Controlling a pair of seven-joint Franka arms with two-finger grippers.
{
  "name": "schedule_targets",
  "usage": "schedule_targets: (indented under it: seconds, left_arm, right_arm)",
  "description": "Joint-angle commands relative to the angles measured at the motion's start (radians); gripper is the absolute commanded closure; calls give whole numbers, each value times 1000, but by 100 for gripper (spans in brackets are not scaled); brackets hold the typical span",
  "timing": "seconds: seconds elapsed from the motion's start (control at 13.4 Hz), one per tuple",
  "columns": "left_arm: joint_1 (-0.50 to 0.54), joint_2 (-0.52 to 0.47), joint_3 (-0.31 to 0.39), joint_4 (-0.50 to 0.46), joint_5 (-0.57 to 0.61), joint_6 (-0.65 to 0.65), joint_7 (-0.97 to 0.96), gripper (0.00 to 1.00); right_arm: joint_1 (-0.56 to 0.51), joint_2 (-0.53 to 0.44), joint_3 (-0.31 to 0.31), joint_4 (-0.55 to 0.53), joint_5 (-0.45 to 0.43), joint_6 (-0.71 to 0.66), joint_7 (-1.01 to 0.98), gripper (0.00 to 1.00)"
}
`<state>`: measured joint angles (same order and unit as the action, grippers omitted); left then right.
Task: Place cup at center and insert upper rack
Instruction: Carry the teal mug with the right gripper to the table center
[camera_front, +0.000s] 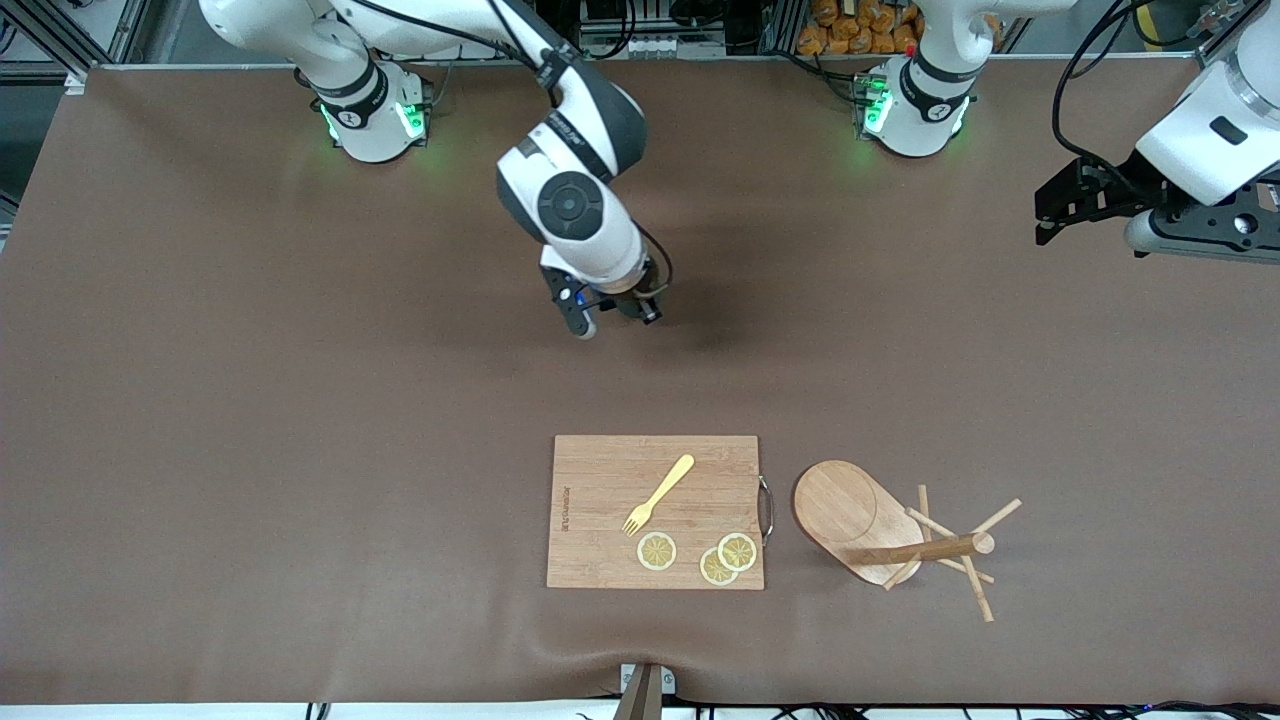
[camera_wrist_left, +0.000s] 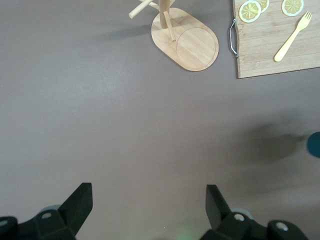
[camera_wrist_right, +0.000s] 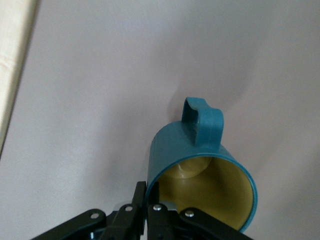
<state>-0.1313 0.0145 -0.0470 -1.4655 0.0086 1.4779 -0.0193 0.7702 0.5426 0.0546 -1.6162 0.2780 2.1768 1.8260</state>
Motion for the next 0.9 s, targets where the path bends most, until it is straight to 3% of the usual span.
schedule_targets:
  seconds: [0.0,0.82]
  left_arm:
    - [-2,9,-2,28,19,-1,-1,0]
    - [-1,7,-11,31,21,-1,-2,0]
  right_arm:
    - [23,80,-12,110,15,-8,139,100]
    - [121,161,-13,124,7,79,228,100]
